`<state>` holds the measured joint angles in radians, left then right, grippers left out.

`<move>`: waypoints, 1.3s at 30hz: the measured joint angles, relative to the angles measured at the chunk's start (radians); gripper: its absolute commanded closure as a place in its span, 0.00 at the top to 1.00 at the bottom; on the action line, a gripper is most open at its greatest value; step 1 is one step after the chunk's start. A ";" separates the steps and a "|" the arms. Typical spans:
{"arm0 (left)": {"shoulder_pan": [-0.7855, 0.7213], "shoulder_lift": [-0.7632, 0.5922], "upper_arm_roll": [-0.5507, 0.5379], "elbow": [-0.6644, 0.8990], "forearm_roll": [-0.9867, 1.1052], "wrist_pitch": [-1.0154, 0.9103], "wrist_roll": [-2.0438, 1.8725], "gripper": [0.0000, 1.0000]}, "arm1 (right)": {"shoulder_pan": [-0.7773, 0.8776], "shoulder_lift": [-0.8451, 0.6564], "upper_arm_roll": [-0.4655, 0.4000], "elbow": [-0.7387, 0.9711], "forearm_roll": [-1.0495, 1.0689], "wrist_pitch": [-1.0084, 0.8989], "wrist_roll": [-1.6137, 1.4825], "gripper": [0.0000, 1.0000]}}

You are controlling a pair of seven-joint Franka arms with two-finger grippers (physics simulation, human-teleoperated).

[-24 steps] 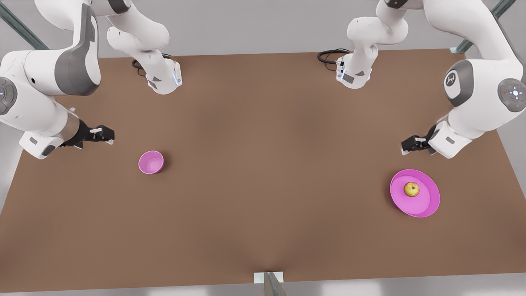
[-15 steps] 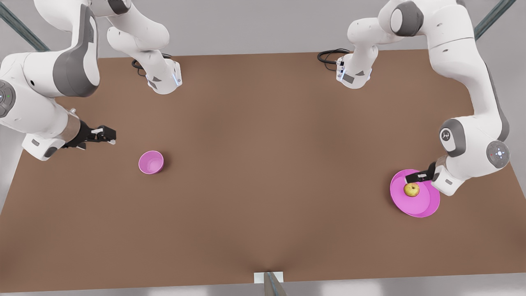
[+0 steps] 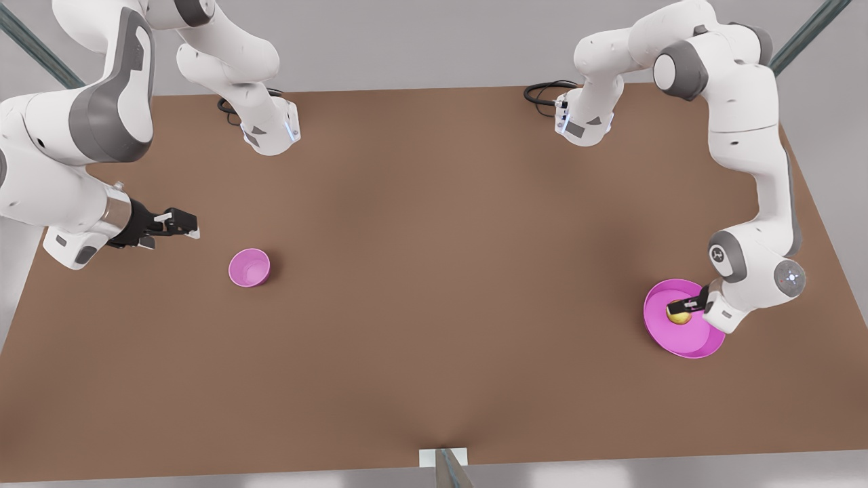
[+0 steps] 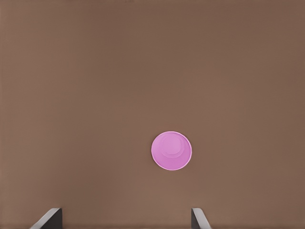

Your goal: Use the left arm to pick up the apple from the plate, transfer it to the gripper of the right arm, and then use the right arm to place it into the bowl

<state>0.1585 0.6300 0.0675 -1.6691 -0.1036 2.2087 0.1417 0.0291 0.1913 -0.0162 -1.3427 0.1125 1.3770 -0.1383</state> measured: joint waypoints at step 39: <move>-0.002 0.106 0.008 -0.013 0.076 0.138 0.110 0.76 | -0.016 0.008 -0.004 0.000 0.003 0.000 -0.028 1.00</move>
<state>0.1564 0.7355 0.0751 -1.6817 -0.0278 2.3463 0.2513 0.0136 0.1990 -0.0199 -1.3427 0.1158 1.3765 -0.1668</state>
